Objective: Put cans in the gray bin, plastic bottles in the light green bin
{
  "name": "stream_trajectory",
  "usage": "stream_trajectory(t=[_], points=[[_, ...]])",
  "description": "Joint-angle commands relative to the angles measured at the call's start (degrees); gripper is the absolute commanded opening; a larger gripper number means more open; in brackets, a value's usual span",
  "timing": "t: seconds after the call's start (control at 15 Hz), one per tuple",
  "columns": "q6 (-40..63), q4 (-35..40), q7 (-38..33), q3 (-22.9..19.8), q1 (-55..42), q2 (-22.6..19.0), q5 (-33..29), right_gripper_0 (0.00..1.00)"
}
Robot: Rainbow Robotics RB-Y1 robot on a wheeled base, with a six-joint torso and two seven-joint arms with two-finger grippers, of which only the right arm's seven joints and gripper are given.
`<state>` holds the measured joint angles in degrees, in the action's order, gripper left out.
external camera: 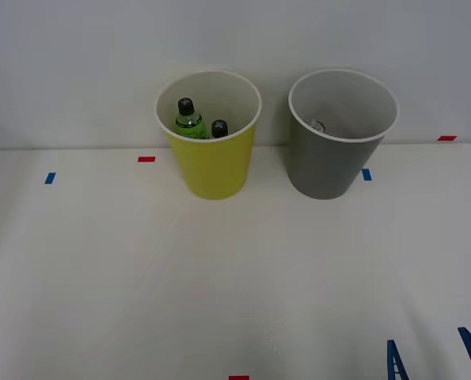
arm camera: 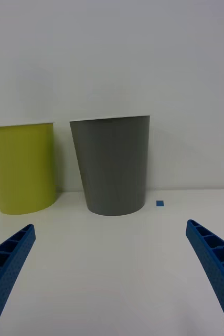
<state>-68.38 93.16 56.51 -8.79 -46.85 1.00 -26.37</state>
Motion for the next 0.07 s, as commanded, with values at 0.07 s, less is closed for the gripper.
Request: stream_trajectory(t=[0.07], points=[[0.0, 0.0, 0.0, 0.0, 0.0, 0.0, 0.0, 1.0]])
